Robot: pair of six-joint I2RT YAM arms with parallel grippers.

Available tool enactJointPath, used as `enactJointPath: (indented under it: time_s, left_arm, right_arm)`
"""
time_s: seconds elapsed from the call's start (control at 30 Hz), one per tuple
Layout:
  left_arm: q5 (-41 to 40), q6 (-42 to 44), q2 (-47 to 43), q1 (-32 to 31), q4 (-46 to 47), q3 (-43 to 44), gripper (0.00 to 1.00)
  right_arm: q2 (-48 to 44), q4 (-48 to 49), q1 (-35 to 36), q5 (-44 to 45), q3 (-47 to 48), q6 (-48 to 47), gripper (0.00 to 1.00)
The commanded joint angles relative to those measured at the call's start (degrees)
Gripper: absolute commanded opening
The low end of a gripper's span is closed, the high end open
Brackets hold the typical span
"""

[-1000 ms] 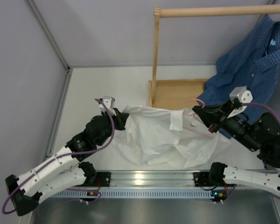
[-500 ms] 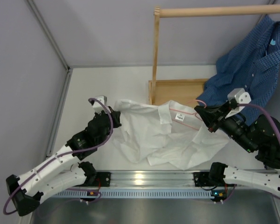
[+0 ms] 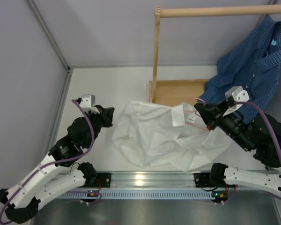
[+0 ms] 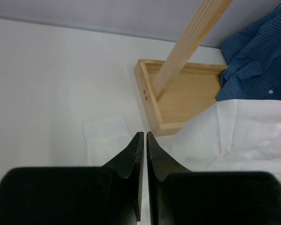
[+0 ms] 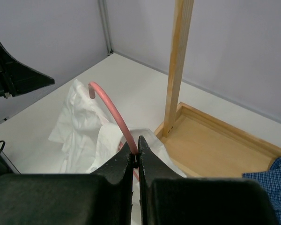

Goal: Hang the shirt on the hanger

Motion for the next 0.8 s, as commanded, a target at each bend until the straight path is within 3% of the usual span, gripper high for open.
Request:
enactJointPath:
  time_s: [0.0,0.07,0.1,0.13,0.2,0.23,0.33,0.37,0.4,0.57,0.77]
  left_arm:
    - [-5.41,1.76,-0.7,0.29,-5.18,3.49,0.07]
    - [-4.19,2.2,-0.44,0.29,-5.71,4.45,0.17]
    - [-2.62,2.99,-0.26,0.29,-5.62,6.02,0.29]
    - [3.66,3.34,0.09,0.29,-5.36,7.08,0.6]
    - [12.99,7.01,3.15,0.29,-3.26,9.8,0.74]
    - [24.27,8.34,4.91,0.29,-2.73,13.38,0.74]
    - [41.11,14.32,13.87,-0.15,-3.25,21.29,0.76]
    - [42.3,15.9,15.63,-0.5,-3.69,22.81,0.9]
    - [43.09,18.96,18.26,-1.2,-3.69,24.04,0.97]
    - [58.87,29.25,25.21,-1.64,-3.69,30.89,0.98]
    - [74.79,34.63,33.57,-1.64,-3.6,33.37,0.98]
  right_arm:
    - [-1.92,4.17,0.27,2.37,2.03,-0.58,0.0]
    - [-2.45,4.17,0.18,2.46,1.86,-0.41,0.0]
    - [-2.63,4.17,0.18,2.46,1.86,-0.41,0.0]
    - [-2.54,4.09,0.27,2.37,1.77,-0.41,0.0]
    - [-1.93,3.91,0.18,2.37,1.77,-0.41,0.0]
    - [-1.66,3.56,0.18,2.54,2.03,-0.41,0.0]
    - [0.18,1.37,0.18,5.08,3.43,0.9,0.0]
    - [0.71,-0.38,0.27,5.79,3.87,1.96,0.0]
    - [1.41,-1.53,0.18,6.06,4.66,3.1,0.0]
    - [1.59,-4.35,0.18,-0.78,3.53,2.41,0.0]
    - [1.5,-4.26,0.18,-9.67,3.61,1.7,0.0]
